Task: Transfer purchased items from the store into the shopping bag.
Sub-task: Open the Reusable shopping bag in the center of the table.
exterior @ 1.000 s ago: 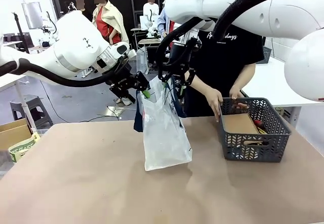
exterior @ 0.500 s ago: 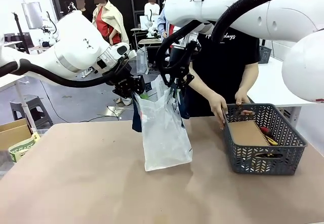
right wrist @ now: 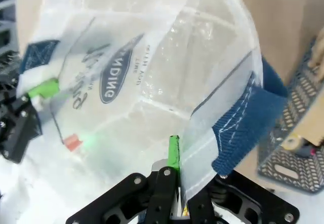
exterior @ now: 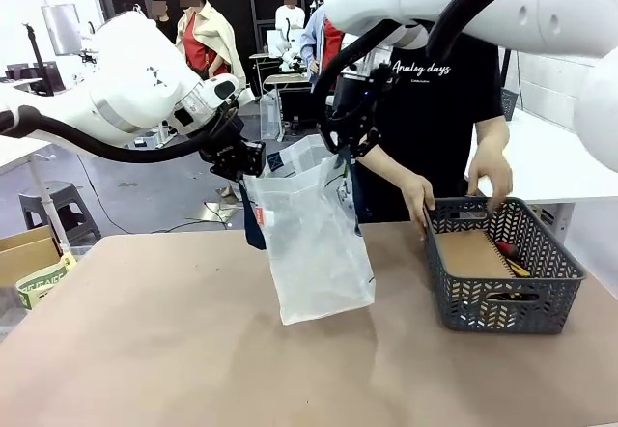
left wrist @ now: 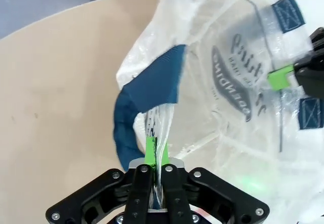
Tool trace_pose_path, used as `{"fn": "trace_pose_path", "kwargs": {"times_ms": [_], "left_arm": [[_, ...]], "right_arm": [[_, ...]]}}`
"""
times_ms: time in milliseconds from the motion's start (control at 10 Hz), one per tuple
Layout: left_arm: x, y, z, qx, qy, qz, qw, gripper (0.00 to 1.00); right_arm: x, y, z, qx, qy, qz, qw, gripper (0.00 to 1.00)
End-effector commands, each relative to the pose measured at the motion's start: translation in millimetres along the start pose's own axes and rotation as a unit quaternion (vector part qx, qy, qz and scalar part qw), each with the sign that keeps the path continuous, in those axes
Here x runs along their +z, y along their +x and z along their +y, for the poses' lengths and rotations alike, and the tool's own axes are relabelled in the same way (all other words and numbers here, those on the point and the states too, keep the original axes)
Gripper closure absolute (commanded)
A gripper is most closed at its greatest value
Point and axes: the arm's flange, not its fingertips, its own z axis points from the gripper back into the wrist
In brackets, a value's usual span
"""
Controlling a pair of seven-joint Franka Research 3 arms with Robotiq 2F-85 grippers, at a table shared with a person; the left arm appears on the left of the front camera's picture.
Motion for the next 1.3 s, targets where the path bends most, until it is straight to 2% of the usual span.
{"fn": "trace_pose_path", "kwargs": {"times_ms": [0, 200, 400, 500, 700, 1000, 1200], "left_arm": [[6.8, -21.4, 5.9, -0.007, 0.044, -0.014, 0.999, 1.00], [15.3, -33.1, 10.9, -0.009, 0.060, -0.037, 0.997, 1.00], [22.9, -44.5, 10.9, -0.018, 0.080, -0.042, 0.996, 1.00], [22.4, -47.0, 11.3, -0.024, 0.090, -0.039, 0.995, 1.00], [14.3, -51.3, 10.4, -0.037, 0.097, -0.032, 0.994, 1.00], [5.7, -56.6, 11.8, -0.012, 0.113, -0.012, 0.993, 1.00], [8.3, -51.7, 12.2, 0.007, 0.126, 0.017, 0.992, 1.00]], "right_arm": [[-9.2, -32.9, -19.2, 0.039, -0.045, -0.024, 0.998, 1.00], [-9.2, -49.8, -34.0, 0.068, -0.087, -0.026, 0.994, 1.00], [-10.1, -60.1, -48.8, 0.055, -0.080, -0.021, 0.995, 1.00], [-9.4, -62.4, -52.8, 0.050, -0.095, -0.025, 0.994, 1.00], [-15.7, -62.4, -50.1, 0.083, -0.121, -0.041, 0.988, 1.00], [-22.0, -62.0, -50.6, 0.087, -0.133, -0.030, 0.987, 1.00], [-22.6, -62.2, -51.0, 0.085, -0.147, -0.011, 0.985, 1.00]]}}
